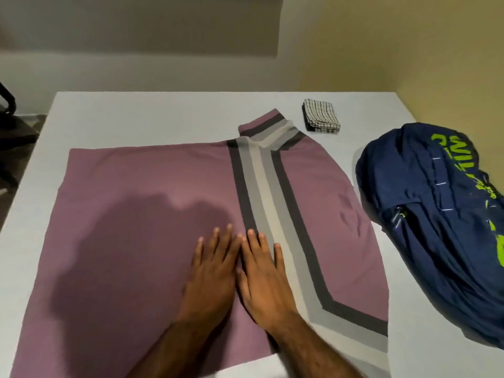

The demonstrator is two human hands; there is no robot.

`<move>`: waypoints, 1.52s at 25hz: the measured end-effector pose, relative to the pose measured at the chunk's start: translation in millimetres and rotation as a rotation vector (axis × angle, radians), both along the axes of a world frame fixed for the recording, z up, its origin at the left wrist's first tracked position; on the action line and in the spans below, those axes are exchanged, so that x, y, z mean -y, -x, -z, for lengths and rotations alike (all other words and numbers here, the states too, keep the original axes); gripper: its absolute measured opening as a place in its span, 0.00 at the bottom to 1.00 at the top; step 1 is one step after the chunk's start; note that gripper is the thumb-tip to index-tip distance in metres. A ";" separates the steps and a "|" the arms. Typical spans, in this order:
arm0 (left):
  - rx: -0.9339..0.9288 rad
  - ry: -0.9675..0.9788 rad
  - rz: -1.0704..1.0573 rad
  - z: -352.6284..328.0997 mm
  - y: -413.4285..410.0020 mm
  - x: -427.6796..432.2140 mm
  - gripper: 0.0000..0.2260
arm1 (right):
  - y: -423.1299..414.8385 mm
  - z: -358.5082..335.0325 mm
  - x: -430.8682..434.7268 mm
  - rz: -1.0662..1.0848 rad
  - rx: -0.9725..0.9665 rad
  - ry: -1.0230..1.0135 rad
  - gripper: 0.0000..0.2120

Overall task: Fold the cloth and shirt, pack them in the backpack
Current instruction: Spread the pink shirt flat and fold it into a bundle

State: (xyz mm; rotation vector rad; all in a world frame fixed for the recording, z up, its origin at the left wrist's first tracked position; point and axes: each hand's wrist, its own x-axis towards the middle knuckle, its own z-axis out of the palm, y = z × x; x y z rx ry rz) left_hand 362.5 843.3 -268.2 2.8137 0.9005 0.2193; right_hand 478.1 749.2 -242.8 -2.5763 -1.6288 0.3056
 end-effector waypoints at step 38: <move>-0.222 0.022 -0.548 13.9 93.8 -97.7 0.37 | -243.1 -0.6 -100.4 0.217 0.076 -0.032 0.36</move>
